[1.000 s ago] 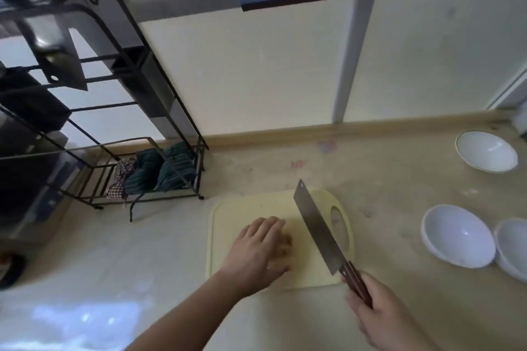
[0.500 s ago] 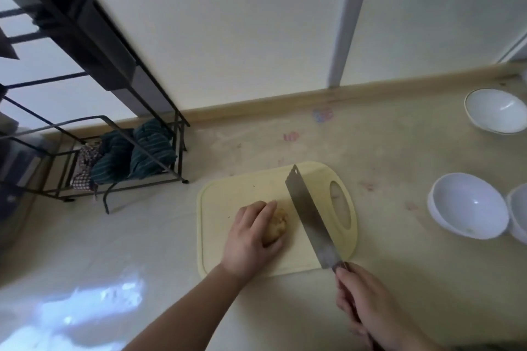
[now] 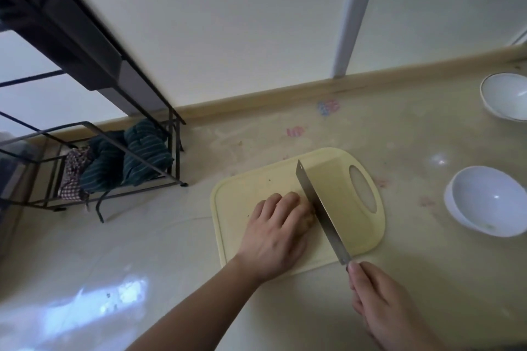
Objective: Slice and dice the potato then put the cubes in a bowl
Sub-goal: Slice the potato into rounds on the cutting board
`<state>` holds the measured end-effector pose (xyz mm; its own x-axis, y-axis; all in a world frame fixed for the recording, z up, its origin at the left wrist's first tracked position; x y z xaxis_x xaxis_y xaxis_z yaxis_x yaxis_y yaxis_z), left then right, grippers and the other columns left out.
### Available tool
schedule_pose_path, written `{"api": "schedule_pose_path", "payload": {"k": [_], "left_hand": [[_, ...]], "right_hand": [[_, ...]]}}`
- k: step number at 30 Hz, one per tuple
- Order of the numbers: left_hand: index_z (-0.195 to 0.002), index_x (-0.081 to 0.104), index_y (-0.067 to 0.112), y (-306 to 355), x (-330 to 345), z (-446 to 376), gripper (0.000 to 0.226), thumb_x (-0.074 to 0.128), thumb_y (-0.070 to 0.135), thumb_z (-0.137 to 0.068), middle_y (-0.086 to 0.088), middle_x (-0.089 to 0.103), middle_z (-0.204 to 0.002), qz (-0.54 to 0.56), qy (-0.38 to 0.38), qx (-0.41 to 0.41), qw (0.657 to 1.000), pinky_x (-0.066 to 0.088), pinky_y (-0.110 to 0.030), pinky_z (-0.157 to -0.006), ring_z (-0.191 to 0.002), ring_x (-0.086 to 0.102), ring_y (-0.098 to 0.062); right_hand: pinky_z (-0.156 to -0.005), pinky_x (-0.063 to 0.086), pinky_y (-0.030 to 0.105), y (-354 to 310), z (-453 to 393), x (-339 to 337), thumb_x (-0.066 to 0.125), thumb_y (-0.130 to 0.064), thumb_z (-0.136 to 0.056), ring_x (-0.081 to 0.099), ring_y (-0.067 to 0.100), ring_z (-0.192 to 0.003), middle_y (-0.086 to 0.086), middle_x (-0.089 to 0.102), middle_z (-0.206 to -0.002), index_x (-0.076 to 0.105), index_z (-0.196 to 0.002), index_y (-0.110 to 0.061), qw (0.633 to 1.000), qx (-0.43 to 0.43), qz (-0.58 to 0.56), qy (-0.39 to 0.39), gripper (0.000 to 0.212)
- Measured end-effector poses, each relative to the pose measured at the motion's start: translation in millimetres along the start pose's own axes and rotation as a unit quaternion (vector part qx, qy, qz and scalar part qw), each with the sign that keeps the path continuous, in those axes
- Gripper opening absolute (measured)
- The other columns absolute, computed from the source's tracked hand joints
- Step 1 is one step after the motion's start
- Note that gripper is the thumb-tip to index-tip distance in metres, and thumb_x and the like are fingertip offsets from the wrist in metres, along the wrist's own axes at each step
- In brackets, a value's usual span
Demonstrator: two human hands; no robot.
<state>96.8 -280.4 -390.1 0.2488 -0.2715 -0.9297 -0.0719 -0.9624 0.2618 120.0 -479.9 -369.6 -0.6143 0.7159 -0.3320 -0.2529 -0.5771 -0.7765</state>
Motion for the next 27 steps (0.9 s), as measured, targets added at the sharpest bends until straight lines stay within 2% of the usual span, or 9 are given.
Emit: {"api": "schedule_pose_path", "payload": {"k": [3,5,8,11,13,15,19,24,27], "left_hand": [[-0.127,0.051,0.021,-1,3,1,0.042,0.065,0.036,-0.09,-0.002,0.048,-0.131,-0.001,0.019,0.029,0.999,0.05,-0.041,-0.08,-0.108,0.052,-0.033],[-0.124,0.052,0.022,-2,5,1,0.039,0.064,0.037,-0.09,-0.001,0.048,-0.13,-0.008,0.027,0.029,0.999,0.051,-0.04,-0.075,-0.107,0.051,-0.032],[-0.121,0.054,0.02,-4,7,-2,0.04,0.065,0.038,-0.086,0.0,0.05,-0.128,-0.018,0.033,0.029,0.999,0.053,-0.04,-0.07,-0.106,0.052,-0.03],[-0.118,0.058,0.018,-5,8,-2,0.041,0.067,0.035,-0.082,-0.001,0.055,-0.127,-0.014,0.047,0.033,0.998,0.054,-0.039,-0.068,-0.104,0.053,-0.03],[-0.117,0.059,0.018,-6,8,-2,0.042,0.069,0.034,-0.08,0.0,0.056,-0.126,-0.012,0.058,0.036,0.998,0.054,-0.037,-0.069,-0.104,0.054,-0.03],[-0.118,0.058,0.019,-6,8,-2,0.043,0.069,0.032,-0.078,0.001,0.056,-0.127,-0.007,0.068,0.033,0.997,0.055,-0.037,-0.07,-0.104,0.053,-0.031],[-0.119,0.055,0.017,-6,9,-3,0.044,0.067,0.029,-0.078,0.001,0.053,-0.128,0.021,0.08,0.029,0.996,0.057,-0.041,-0.073,-0.103,0.053,-0.033],[-0.119,0.054,0.016,-7,11,-5,0.045,0.067,0.029,-0.078,0.001,0.052,-0.128,0.034,0.073,0.016,0.997,0.057,-0.041,-0.076,-0.103,0.053,-0.033],[-0.12,0.053,0.016,-7,12,-6,0.046,0.067,0.029,-0.078,0.001,0.053,-0.128,0.039,0.061,0.01,0.997,0.057,-0.042,-0.078,-0.101,0.057,-0.036]], "right_hand": [[-0.052,0.032,0.029,-7,7,-1,0.04,-0.07,-0.075,0.038,0.014,-0.046,-0.001,0.041,-0.046,0.049,-0.071,-0.02,1.0,-0.005,0.002,0.023,0.051],[-0.054,0.034,0.03,-12,13,-2,0.041,-0.072,-0.076,0.04,0.015,-0.047,-0.001,0.042,-0.048,0.049,-0.071,-0.019,0.999,-0.012,-0.002,0.035,0.055],[-0.055,0.039,0.027,-25,22,-5,0.045,-0.055,-0.086,0.043,0.008,-0.044,-0.003,0.046,-0.046,0.049,-0.065,-0.031,0.999,-0.042,0.016,0.025,0.032],[-0.049,0.035,0.014,-35,25,-6,0.049,-0.039,-0.087,0.049,0.007,-0.044,-0.008,0.049,-0.043,0.048,-0.069,-0.041,0.997,-0.06,0.048,0.008,0.018],[-0.048,0.036,0.014,-36,24,-6,0.049,-0.04,-0.087,0.052,0.008,-0.047,-0.009,0.051,-0.045,0.047,-0.076,-0.038,0.996,-0.06,0.066,0.003,0.012],[-0.048,0.036,0.012,-38,25,-4,0.044,-0.052,-0.087,0.052,0.007,-0.047,-0.009,0.05,-0.044,0.044,-0.08,-0.035,0.995,-0.069,0.073,0.013,0.018],[-0.037,0.026,0.002,-38,27,1,0.039,-0.052,-0.078,0.04,-0.01,-0.036,-0.021,0.046,-0.046,0.042,-0.072,-0.03,0.983,-0.11,0.135,0.063,0.023],[-0.04,0.032,0.016,-34,18,6,0.045,-0.055,-0.079,0.046,0.001,-0.036,-0.009,0.047,-0.039,0.047,-0.072,-0.032,0.991,-0.088,0.087,0.044,0.024],[-0.047,0.036,0.028,-36,7,1,0.054,-0.028,-0.092,0.047,0.01,-0.04,0.006,0.049,-0.046,0.048,-0.066,-0.024,0.994,-0.086,0.055,0.031,0.028]]}}
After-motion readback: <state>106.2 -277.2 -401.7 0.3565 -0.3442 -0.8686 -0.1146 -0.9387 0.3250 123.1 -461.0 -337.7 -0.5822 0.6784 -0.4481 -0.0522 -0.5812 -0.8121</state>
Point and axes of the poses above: each hand's wrist, its own z-axis away from the middle knuckle, its own x-axis out of the palm, y = z × x, the point moved 5 cm from there along -z, towards the middle knuckle
